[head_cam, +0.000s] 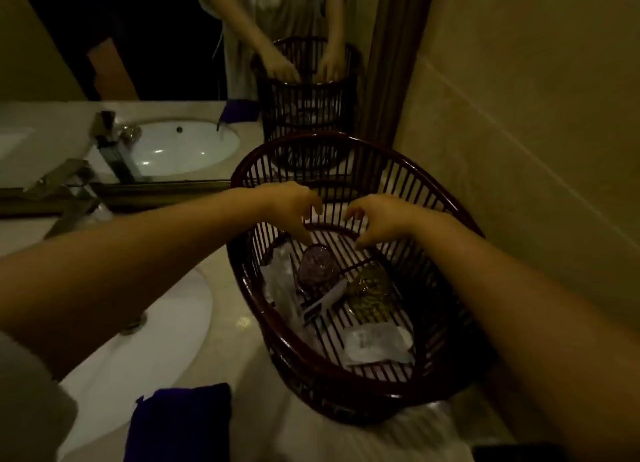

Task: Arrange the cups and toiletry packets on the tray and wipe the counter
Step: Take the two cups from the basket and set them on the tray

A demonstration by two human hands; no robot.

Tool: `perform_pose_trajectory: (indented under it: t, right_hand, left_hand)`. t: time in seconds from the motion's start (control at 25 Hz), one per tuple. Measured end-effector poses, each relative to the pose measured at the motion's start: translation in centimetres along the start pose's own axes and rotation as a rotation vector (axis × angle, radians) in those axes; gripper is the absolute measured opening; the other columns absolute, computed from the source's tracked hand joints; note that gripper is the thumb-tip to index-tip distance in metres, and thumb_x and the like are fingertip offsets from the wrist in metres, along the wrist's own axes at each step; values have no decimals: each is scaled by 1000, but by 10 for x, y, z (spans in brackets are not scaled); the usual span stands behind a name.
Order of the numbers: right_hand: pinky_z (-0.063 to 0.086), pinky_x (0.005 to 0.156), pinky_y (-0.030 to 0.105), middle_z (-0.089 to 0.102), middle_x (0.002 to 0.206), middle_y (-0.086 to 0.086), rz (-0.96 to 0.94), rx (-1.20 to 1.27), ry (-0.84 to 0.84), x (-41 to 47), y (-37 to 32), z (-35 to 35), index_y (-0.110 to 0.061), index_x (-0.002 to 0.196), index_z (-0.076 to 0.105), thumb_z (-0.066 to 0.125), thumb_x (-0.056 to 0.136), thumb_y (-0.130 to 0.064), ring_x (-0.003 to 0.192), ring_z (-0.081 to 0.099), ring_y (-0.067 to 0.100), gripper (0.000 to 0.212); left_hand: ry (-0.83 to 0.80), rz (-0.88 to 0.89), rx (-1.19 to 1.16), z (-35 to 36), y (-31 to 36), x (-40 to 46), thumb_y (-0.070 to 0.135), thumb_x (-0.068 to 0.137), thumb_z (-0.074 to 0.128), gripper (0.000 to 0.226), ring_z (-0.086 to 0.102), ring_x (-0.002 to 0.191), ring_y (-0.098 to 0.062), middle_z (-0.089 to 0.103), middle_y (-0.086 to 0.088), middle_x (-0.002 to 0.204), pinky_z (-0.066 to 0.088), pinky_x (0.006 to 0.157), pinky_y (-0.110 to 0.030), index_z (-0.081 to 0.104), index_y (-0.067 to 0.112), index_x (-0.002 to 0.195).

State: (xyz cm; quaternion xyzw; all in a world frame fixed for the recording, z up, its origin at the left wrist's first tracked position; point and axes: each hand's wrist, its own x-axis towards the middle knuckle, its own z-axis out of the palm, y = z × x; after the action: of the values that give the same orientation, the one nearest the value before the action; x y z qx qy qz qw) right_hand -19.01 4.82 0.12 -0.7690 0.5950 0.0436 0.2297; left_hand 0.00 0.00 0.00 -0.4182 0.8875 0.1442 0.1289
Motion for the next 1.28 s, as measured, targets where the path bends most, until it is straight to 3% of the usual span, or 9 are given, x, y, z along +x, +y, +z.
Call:
perform_pose_trajectory:
  t: [0.2, 0.4, 0.52, 0.68, 0.76, 0.84, 0.92, 1.0, 1.28]
  right_hand:
    - [45, 84, 30, 51, 130, 4, -17, -195, -250, 26, 19, 32, -23, 129, 47, 79, 67, -32, 113, 50, 22, 70]
    - [44, 76, 30, 52, 127, 5, -2, -200, -324, 27, 32, 46, -22, 130, 43, 82, 58, -41, 97, 48, 18, 84]
    - [45, 81, 34, 47, 134, 8, -17, -286, -404, 27, 33, 60, -23, 134, 35, 82, 58, -41, 112, 49, 25, 91]
    - [43, 92, 38, 38, 141, 13, -99, -416, -478, 30, 29, 72, -26, 142, 14, 83, 59, -36, 124, 42, 31, 108]
    - [43, 82, 34, 44, 134, 13, -92, -391, -466, 33, 30, 71, -25, 137, 22, 83, 59, -32, 110, 48, 27, 100]
    - [46, 71, 31, 51, 119, 10, -54, -319, -414, 35, 35, 65, -24, 118, 37, 83, 59, -29, 93, 50, 20, 76]
    - [49, 66, 30, 53, 110, 6, -1, -245, -365, 34, 41, 56, -22, 106, 42, 81, 60, -25, 88, 51, 19, 61]
    - [45, 61, 26, 53, 107, 3, 33, -196, -333, 31, 43, 42, -23, 105, 46, 79, 63, -19, 87, 51, 17, 54]
    - [50, 80, 34, 42, 107, -4, 6, -118, -198, 8, 22, -21, -24, 122, 49, 80, 66, -20, 101, 49, 20, 64]
  left_hand:
    - [-224, 60, 167, 16, 9, 30, 34, 70, 77, 75, 48, 92, -14, 55, -5, 126, 39, 73, -27, 39, 22, 134]
    - [-372, 121, 255, 32, 20, 51, 31, 68, 79, 81, 48, 120, -28, 46, -11, 137, 45, 95, -35, 37, 18, 136]
    - [-410, 139, 296, 46, 22, 54, 29, 69, 78, 83, 48, 119, -27, 46, -10, 137, 41, 81, -31, 32, 19, 138]
    - [-369, 151, 255, 56, 20, 54, 24, 71, 77, 83, 47, 121, -28, 46, -10, 136, 43, 83, -32, 30, 19, 139]
    - [-350, 150, 232, 56, 20, 55, 21, 71, 77, 80, 47, 121, -28, 46, -10, 136, 45, 87, -34, 33, 18, 138]
    - [-332, 123, 188, 54, 19, 56, 20, 71, 78, 77, 48, 120, -28, 48, -10, 135, 46, 90, -36, 37, 18, 136]
    - [-306, 51, 139, 50, 18, 55, 20, 69, 79, 77, 49, 118, -28, 49, -10, 134, 47, 89, -35, 39, 18, 134]
    - [-267, -10, 104, 43, 16, 52, 20, 68, 80, 77, 51, 114, -28, 50, -11, 131, 46, 80, -31, 39, 16, 133]
    - [-158, -175, 57, -1, 16, 28, 29, 69, 79, 70, 49, 91, -21, 54, -11, 120, 43, 66, -29, 43, 11, 127]
